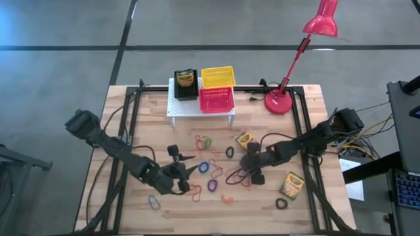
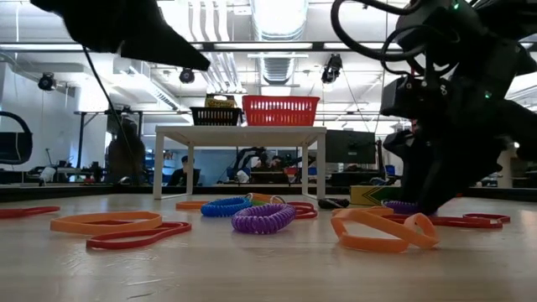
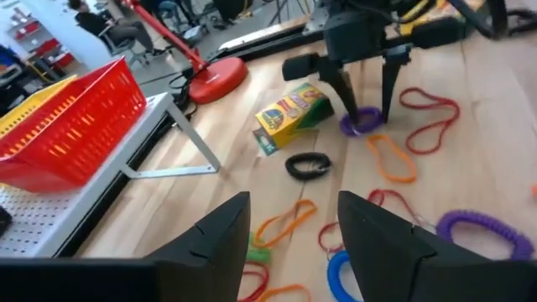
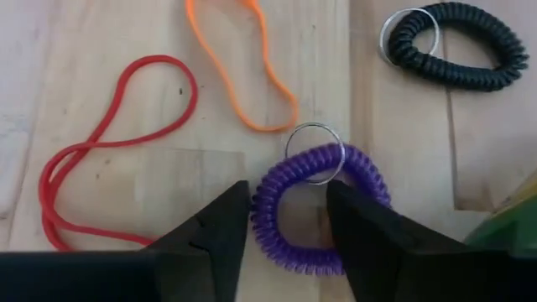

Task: Pick & Place Office Desk Supplies
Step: Put the violet spring keychain into the yellow bin on the shelf, then put the red rubber band into the red bin on the shelf, then put the black spring keychain into the yellow bin on the shelf

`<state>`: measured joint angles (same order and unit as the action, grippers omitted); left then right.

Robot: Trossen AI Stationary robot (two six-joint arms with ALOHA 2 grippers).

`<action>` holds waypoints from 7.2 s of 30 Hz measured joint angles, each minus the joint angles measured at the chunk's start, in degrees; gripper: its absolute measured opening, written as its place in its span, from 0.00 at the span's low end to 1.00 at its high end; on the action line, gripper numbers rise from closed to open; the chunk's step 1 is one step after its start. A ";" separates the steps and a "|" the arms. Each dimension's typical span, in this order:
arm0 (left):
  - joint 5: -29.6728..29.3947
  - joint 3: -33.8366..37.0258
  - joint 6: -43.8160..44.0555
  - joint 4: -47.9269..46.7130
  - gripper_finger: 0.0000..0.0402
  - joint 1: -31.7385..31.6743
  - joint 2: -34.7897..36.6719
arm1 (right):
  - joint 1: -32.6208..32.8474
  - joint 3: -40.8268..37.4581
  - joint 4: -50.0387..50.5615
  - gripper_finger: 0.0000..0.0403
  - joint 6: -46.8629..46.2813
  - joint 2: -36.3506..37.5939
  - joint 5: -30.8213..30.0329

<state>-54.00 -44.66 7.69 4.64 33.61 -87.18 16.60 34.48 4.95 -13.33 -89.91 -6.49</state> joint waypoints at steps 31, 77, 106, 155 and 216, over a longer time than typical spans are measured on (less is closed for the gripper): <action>4.11 0.02 7.73 1.87 0.42 -5.09 -0.39 | -37.30 34.92 8.47 0.05 20.22 10.78 17.45; 4.14 0.02 10.36 1.99 0.42 -5.31 -0.41 | -31.03 26.56 26.74 0.39 12.90 22.82 16.87; 4.11 0.02 10.31 3.31 0.42 -6.86 -0.41 | 11.42 -12.58 -17.07 0.47 0.39 17.44 2.43; 4.14 0.02 10.31 3.28 0.41 -7.50 -0.50 | 8.93 -2.68 -19.45 0.02 18.91 22.42 -1.51; 4.70 0.11 10.38 2.85 0.41 -7.48 -0.45 | -34.51 44.27 28.79 0.42 28.73 4.36 -0.62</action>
<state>-49.30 -44.56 18.06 7.49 26.13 -87.64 -17.91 78.75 33.74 15.39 -85.54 -7.10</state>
